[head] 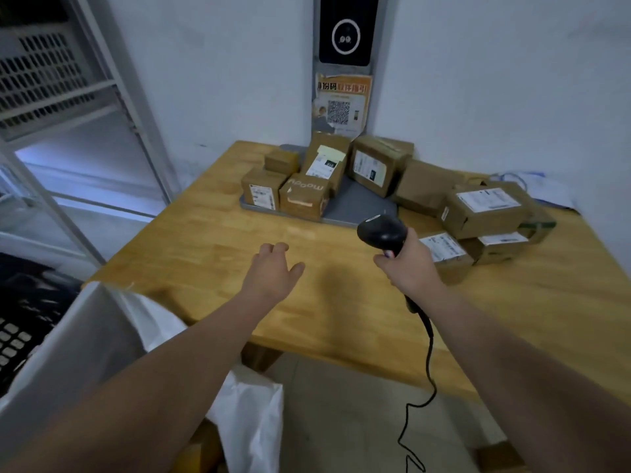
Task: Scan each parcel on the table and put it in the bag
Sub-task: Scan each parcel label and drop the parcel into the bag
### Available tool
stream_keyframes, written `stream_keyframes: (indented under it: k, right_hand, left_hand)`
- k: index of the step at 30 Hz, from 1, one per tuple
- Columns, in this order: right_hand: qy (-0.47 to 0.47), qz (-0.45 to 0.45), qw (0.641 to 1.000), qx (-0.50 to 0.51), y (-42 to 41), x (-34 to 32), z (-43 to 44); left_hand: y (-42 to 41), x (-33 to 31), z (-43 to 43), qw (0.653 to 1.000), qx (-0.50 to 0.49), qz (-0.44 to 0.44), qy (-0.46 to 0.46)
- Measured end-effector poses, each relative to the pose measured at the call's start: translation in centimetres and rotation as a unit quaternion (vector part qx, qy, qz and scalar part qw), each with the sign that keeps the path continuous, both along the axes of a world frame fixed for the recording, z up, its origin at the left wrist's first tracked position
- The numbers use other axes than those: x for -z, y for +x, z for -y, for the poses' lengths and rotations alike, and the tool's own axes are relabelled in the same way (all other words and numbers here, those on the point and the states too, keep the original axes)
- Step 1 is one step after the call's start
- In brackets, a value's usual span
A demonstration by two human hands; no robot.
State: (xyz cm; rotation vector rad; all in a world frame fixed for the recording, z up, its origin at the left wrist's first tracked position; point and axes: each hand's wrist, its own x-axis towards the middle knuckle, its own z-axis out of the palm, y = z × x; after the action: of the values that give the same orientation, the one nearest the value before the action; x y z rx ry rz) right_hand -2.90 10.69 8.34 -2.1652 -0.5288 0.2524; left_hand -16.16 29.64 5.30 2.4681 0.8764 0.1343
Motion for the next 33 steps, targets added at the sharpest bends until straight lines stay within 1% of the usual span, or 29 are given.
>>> stream_keyframes:
  k: [7, 14, 17, 20, 23, 27, 31, 33]
  right_hand:
    - [0.021, -0.029, 0.999, 0.021, 6.7, 0.9, -1.8]
    - [0.020, -0.044, 0.999, -0.002, 13.6, 2.5, -8.8]
    - [0.026, -0.063, 0.998, -0.002, 16.6, 3.1, -12.7]
    - [0.045, -0.097, 0.994, 0.023, 19.1, 4.1, -16.0]
    - [0.041, -0.132, 0.990, 0.042, 21.0, 5.7, -17.7]
    - [0.034, -0.175, 0.983, 0.049, 22.9, 7.3, -18.1]
    - [0.037, -0.211, 0.975, 0.050, 24.0, 8.5, -18.4]
    - [0.045, -0.230, 0.971, 0.045, 24.1, 9.0, -18.6]
  left_hand:
    - [6.6, 1.5, -0.6, 1.000, -0.017, -0.010, -0.023]
    - [14.6, 2.6, -7.3, 0.999, -0.035, -0.025, -0.023]
    - [18.3, 3.2, -11.0, 0.998, -0.035, -0.046, 0.001]
    - [22.1, 3.8, -14.2, 0.997, -0.027, -0.071, 0.031]
    - [25.6, 4.5, -16.5, 0.992, -0.008, -0.117, 0.050]
    - [28.8, 5.4, -18.0, 0.977, 0.009, -0.192, 0.091]
    - [29.9, 6.4, -17.5, 0.967, 0.017, -0.225, 0.119]
    - [29.9, 6.4, -16.9, 0.966, 0.029, -0.225, 0.127]
